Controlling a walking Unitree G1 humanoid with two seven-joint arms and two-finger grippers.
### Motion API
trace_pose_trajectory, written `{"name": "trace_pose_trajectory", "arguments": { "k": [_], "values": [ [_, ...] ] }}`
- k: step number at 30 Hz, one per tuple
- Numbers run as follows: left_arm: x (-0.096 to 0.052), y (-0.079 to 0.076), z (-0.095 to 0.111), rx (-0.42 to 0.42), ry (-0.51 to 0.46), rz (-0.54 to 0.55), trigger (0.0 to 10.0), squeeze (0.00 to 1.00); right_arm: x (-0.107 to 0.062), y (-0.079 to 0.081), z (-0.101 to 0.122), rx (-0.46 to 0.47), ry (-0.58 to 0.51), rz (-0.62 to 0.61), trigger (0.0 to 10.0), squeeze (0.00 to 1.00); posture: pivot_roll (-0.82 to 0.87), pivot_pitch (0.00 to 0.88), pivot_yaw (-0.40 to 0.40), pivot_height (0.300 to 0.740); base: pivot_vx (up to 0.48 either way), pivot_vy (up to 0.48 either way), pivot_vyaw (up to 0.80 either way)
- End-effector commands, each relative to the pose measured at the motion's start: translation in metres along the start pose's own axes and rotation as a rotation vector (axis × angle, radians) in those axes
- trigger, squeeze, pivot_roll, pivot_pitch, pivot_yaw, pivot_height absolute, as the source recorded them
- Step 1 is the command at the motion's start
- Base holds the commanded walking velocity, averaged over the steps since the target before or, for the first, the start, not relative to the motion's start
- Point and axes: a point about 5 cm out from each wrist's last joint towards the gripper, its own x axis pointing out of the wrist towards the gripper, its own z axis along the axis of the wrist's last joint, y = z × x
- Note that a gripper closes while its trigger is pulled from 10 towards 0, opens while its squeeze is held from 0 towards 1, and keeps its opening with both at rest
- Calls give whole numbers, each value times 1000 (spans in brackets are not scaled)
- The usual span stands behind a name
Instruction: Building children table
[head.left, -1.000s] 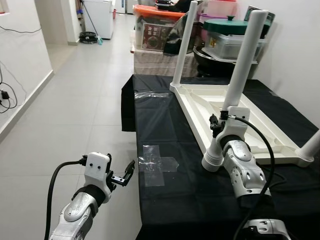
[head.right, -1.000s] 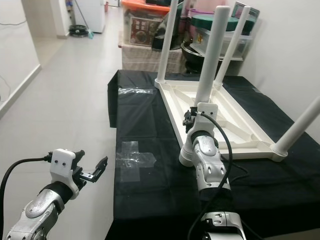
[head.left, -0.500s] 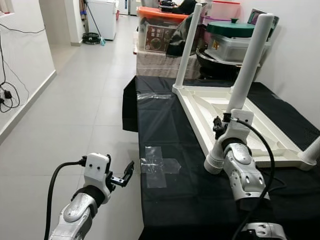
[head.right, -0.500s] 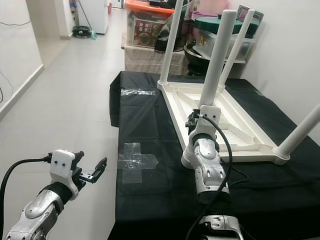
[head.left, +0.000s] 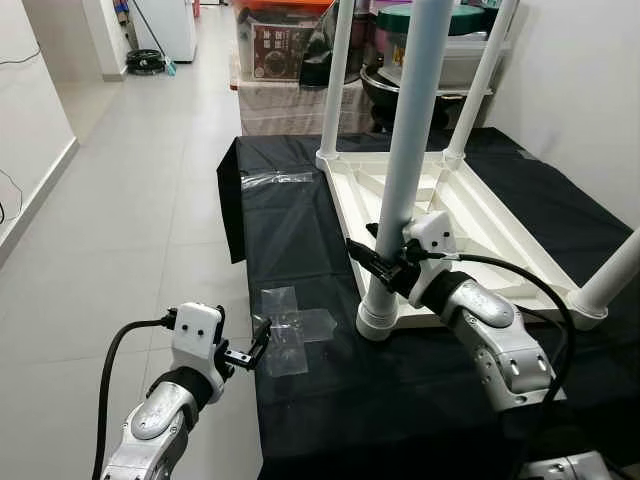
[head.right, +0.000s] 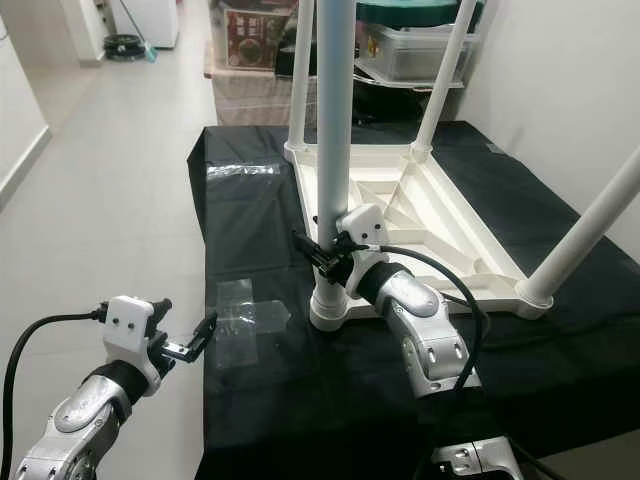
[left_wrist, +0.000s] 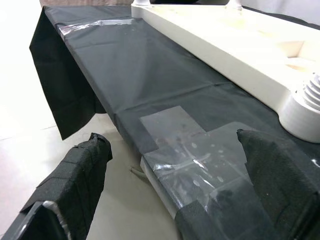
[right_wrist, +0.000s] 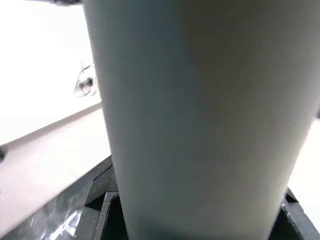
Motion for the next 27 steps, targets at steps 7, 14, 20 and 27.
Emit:
{"name": "trace_pose_trajectory", "arguments": {
  "k": [7, 14, 20, 27],
  "values": [
    [-1, 1, 0, 10, 0, 4, 10000, 0, -9, 0, -21, -476, 275, 157, 10000, 0, 84, 0, -56, 740, 0, 0, 0],
    [-1, 1, -1, 10, 2, 2, 10000, 0, -9, 6, -19, -397, 246, 178, 10000, 0, 84, 0, -56, 740, 0, 0, 0],
    [0, 0, -2, 6, 3, 1, 10000, 0, -1, -37, -4, -143, 132, -156, 10000, 0, 78, 0, -58, 740, 0, 0, 0],
    [0, 0, -2, 4, 3, 3, 10000, 0, -4, -48, -11, -43, 112, -240, 10000, 0, 82, 0, -62, 740, 0, 0, 0]
  ]
}}
